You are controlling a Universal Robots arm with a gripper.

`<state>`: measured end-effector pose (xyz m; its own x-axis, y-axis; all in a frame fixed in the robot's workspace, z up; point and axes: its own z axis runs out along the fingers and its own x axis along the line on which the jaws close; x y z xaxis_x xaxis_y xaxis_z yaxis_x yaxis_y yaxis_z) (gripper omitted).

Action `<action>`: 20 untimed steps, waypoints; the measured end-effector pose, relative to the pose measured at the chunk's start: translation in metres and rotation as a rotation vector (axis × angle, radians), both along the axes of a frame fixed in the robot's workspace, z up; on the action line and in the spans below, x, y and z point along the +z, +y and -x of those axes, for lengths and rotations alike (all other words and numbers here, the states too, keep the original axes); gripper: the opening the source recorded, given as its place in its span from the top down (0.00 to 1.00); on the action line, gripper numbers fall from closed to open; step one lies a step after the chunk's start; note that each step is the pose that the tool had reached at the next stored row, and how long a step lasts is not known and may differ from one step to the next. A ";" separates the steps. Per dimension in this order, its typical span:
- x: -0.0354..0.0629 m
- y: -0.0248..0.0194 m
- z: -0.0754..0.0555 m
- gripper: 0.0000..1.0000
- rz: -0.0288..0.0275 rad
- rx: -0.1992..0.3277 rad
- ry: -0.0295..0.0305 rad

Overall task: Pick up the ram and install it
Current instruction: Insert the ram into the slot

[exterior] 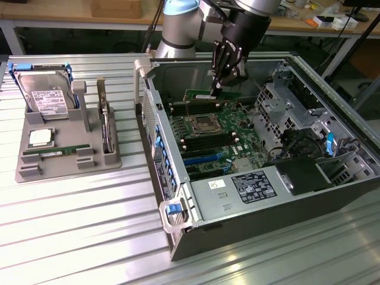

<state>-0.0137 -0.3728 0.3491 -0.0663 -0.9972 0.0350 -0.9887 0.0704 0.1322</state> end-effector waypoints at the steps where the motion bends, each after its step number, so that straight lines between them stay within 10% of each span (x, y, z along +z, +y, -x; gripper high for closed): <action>1: 0.0000 0.0000 0.000 0.87 0.0001 0.000 0.0001; 20: -0.0001 0.0011 0.000 0.87 0.0004 0.000 0.0000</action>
<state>-0.0137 -0.3718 0.3490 -0.0665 -0.9972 0.0354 -0.9887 0.0706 0.1322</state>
